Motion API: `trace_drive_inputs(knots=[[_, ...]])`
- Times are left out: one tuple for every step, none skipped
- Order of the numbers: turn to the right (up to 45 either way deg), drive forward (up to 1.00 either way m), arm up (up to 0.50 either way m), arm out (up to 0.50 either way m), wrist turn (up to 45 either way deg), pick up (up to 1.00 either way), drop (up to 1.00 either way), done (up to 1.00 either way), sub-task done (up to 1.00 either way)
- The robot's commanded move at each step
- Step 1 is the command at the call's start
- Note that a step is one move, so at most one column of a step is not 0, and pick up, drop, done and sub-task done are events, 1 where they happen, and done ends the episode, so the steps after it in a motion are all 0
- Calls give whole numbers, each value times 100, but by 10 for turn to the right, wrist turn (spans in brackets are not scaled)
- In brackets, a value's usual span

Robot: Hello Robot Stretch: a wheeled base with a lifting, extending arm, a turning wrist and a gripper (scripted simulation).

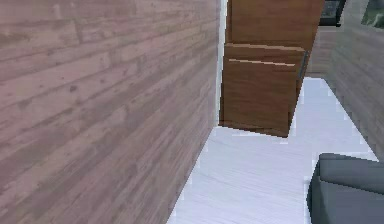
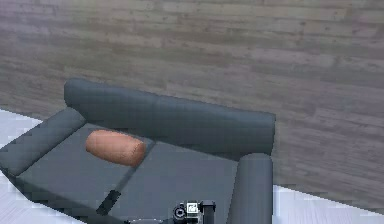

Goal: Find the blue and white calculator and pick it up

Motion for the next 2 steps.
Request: trace_drive_inputs(knots=[[0,0,0,0,450,0,0,0,0],[0,0,0,0,450,0,0,0,0]])
